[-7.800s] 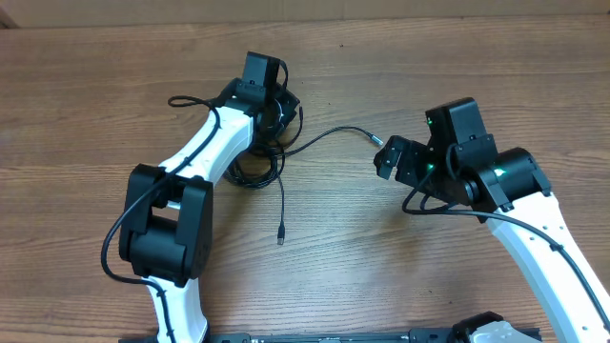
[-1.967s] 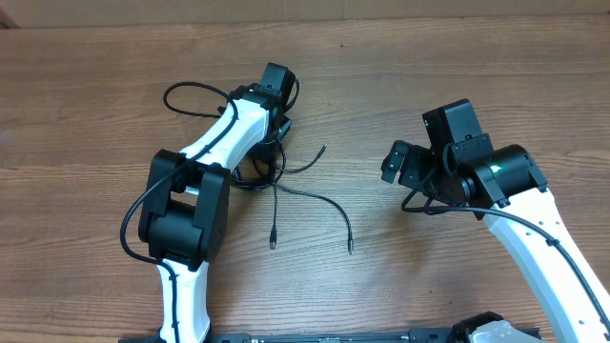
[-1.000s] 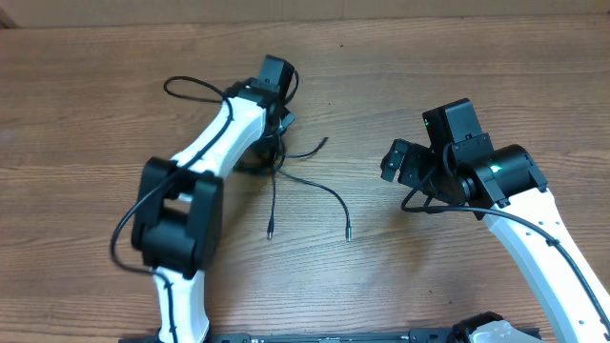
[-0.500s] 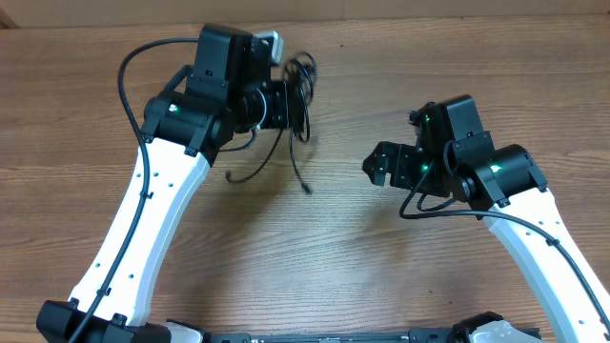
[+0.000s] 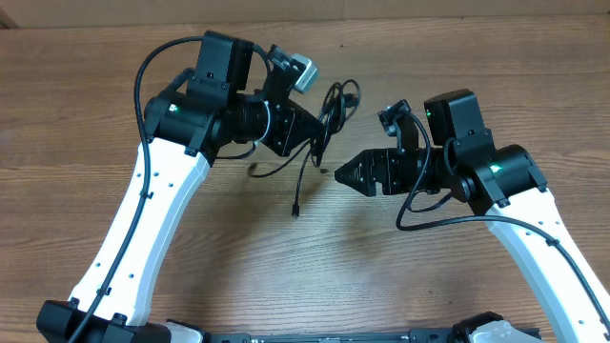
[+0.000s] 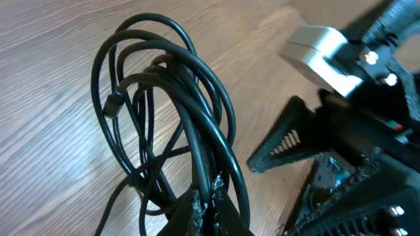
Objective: Untangle cables
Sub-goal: 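Move the right gripper left and grasp the cables below the left gripper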
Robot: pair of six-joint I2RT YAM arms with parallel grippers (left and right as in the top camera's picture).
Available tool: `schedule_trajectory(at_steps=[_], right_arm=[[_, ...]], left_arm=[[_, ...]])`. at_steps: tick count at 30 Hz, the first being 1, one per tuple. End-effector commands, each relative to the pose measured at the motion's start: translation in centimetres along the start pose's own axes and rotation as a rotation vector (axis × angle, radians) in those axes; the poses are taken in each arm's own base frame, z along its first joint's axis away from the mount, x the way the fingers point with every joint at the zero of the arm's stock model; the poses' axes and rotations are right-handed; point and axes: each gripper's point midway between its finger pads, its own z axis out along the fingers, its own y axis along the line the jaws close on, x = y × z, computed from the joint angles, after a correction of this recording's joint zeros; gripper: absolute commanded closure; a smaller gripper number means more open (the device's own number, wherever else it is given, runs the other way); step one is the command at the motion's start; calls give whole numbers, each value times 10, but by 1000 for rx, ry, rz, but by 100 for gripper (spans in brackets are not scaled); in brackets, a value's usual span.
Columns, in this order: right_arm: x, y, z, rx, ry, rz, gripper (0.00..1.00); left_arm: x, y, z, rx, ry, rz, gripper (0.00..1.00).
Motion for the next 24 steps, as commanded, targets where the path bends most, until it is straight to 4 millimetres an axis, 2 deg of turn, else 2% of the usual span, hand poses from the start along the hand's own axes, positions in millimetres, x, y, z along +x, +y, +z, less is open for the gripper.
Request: schedule_trajectory(at_steps=[1,4,9,12,15,20,24], right_arm=[[-7,14,-4,-62,-17,-41,21],[-15,10,-8,-58,-47,-13,21],[-42,-7,-24,-52,-148,148,21],[-51,-6,-27,-67,-182,209,28],[-51,1,-23,-76,-177,204,36],[-47,2,-10,1,-180,187,36],[-47,11,-4,-4,-185,175,36]], left_arm=[[-5,-16,-7,72,-26,94,96],[1,-16,-7,74,-5,114,96],[11,-17,-8,76,32,117,96],[11,-18,-7,80,32,118,96],[11,-18,-7,81,32,118,96],[11,-19,-7,91,31,118,96],[11,-19,-7,87,32,118,96]])
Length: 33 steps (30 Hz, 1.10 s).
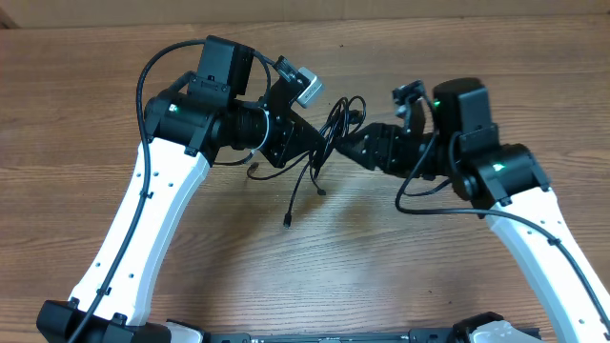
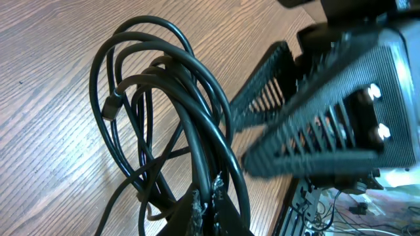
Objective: Untangle cables
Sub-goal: 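Move the right gripper left and grasp the cables below the left gripper, then open the left gripper and pull it back left, leaving cables in right gripper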
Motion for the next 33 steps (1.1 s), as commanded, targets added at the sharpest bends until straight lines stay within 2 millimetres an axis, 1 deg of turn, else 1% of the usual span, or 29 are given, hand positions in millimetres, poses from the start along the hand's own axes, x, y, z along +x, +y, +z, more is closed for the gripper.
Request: schedule_trajectory(at_steps=[1,3,4,6,8,10,12,13,14,16,18,20,22,25,29,33], right_arm=[[-10,9,2,9,-48,-11,36],[-14,8,3,31,-79,29,36],[-17,5,4,54,-98,48,39],[-24,-8,4,146,-160,85,47],[-27,-26,4,252,-211,137,57],[-27,-45,2,346,-244,196,69],[-23,-64,-2,439,-259,237,83],[-17,-80,-10,523,-264,270,94],[-12,-92,-17,587,-266,290,96],[-2,-116,-35,732,-280,338,96],[8,-135,-53,855,-290,374,96],[16,-147,-67,940,-289,392,96],[19,-153,-74,973,-284,402,96],[19,-157,-79,990,-288,415,96],[18,-169,-97,1073,-321,419,96],[18,-176,-105,1092,-325,450,96]], left_arm=[[-7,-9,-6,30,-28,42,96],[-7,-13,-6,52,-32,42,96],[-8,-15,-6,66,-36,43,96],[-9,-22,-7,103,-44,44,96],[-11,-29,-8,142,-54,50,96],[-13,-39,-10,198,-70,80,96],[-15,-45,-14,235,-87,101,96],[-16,-43,-17,230,-96,102,96],[-16,-39,-19,218,-101,100,96],[-16,-28,-27,177,-114,84,96],[-18,-15,-38,139,-139,65,96],[-20,-2,-51,107,-172,45,96],[-22,7,-64,100,-207,24,96],[-23,22,-82,89,-258,-14,96],[-20,47,-103,33,-297,-112,96],[-17,59,-114,4,-317,-155,96]])
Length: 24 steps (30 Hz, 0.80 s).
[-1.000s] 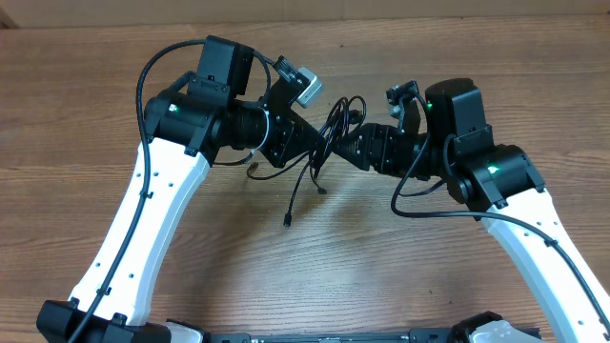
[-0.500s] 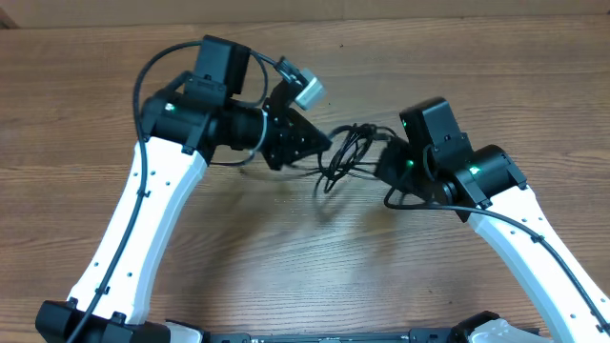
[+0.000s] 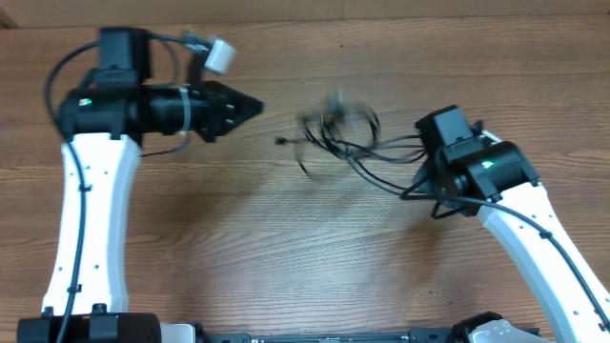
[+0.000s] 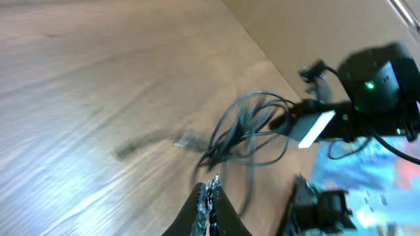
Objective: Untangle cables
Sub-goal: 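Open the left gripper and pull it back left, leaving cables in right gripper, then lower the cables with the right gripper onto the table and release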
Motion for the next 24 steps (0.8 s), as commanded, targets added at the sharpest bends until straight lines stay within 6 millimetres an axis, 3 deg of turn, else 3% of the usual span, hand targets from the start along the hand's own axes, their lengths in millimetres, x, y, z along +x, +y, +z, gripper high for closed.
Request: schedule_trajectory(at_steps=[1,4,7,11,15,17,21,24], right_arm=[[-21,-13,-1,54,-72,57,95],[-24,-20,0,66,-64,78,95],[-19,-11,1,19,-27,75,96],[1,43,-6,-254,88,-181,96],[37,110,-49,-732,195,-542,96],[44,129,-73,-909,193,-638,96],[25,145,-106,-1033,131,-631,96],[11,149,-123,-1051,125,-543,94]], left_arm=[[-10,-5,-22,-20,-58,-1,96],[-10,-3,-22,-32,-56,-20,96],[-9,-4,-20,-31,-48,-37,96],[-7,-10,-12,-14,-32,-27,95],[-3,-13,-1,-24,3,-13,94],[1,-14,5,-39,27,-7,89],[8,-25,16,-19,66,0,73],[13,-32,25,-15,94,21,69]])
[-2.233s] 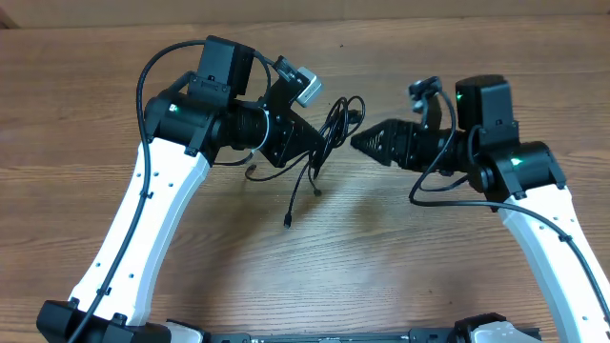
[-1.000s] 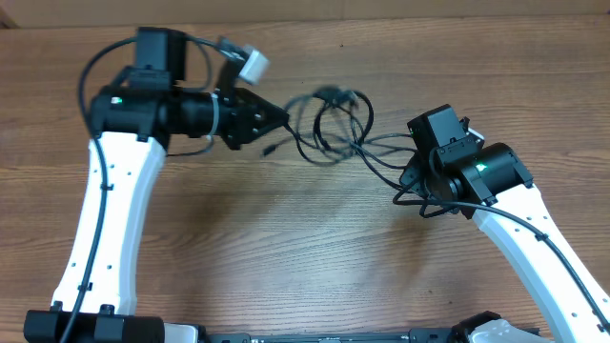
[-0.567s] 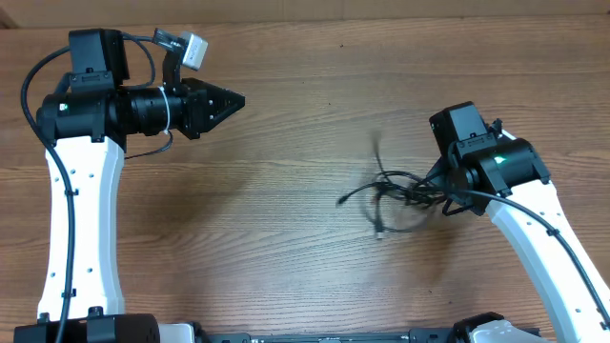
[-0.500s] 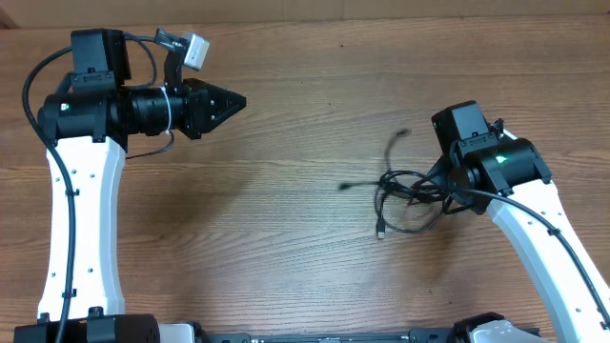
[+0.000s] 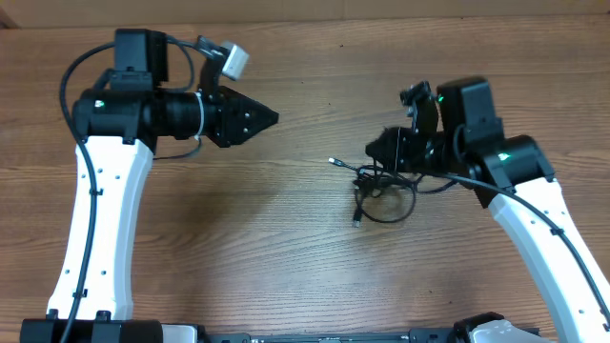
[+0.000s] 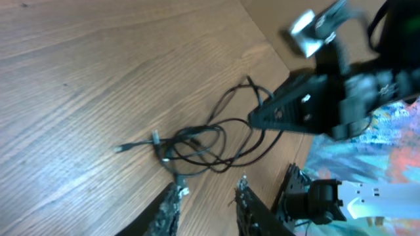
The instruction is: Untangle cables
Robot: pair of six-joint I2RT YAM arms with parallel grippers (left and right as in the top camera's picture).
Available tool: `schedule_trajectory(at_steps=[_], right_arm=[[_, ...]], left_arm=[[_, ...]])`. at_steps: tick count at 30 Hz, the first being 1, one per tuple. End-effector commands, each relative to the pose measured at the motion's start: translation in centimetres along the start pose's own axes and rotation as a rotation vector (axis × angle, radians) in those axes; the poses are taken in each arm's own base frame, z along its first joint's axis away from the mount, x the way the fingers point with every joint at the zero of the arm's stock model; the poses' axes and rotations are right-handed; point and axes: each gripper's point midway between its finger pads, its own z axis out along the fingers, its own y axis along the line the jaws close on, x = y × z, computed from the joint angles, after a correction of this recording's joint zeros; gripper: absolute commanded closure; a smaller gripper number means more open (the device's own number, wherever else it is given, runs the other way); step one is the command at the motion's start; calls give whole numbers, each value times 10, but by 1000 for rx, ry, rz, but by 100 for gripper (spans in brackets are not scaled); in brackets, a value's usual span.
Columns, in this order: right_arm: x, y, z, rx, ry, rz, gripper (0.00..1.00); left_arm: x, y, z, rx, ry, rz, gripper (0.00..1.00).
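Observation:
A loose tangle of thin black cables (image 5: 381, 191) lies on the wooden table right of centre, with two plug ends sticking out to the left and front. My right gripper (image 5: 378, 152) sits at the tangle's upper edge. In the left wrist view its fingers (image 6: 275, 115) meet in one point on the strands, so it looks shut on the cables (image 6: 203, 141). My left gripper (image 5: 270, 118) hangs far to the left of the tangle. Its fingers (image 6: 172, 203) stand apart with nothing between them, so the left gripper (image 6: 209, 196) is open.
The wooden table (image 5: 238, 238) spreads all round the tangle. A cardboard wall (image 5: 381, 8) runs along the far edge. The left wrist view shows coloured clutter (image 6: 387, 131) beyond the table's right side.
The left gripper has gone from shut to open and sits a little further right. The cables, then a blur in the air, now lie on the table. The right gripper has moved left to them.
First my left gripper held the coiled bundle at table centre while the right gripper, open, faced it. Then the right fingers were at the bundle. Then the left arm was far left and empty, the cables trailing from the right gripper. Now they lie loosened on the table.

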Motion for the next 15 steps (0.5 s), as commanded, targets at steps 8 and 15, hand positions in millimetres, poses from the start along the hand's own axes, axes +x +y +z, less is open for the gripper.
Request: schedule_trajectory(at_steps=[8,15], right_arm=[[-34,48,-30,-167,-88,46,82],[-32,16,-27,3,-110,98,59]], left_arm=[[9,-29,23,-13,73,99,64],[16,-13,31,-155,121,81,66]])
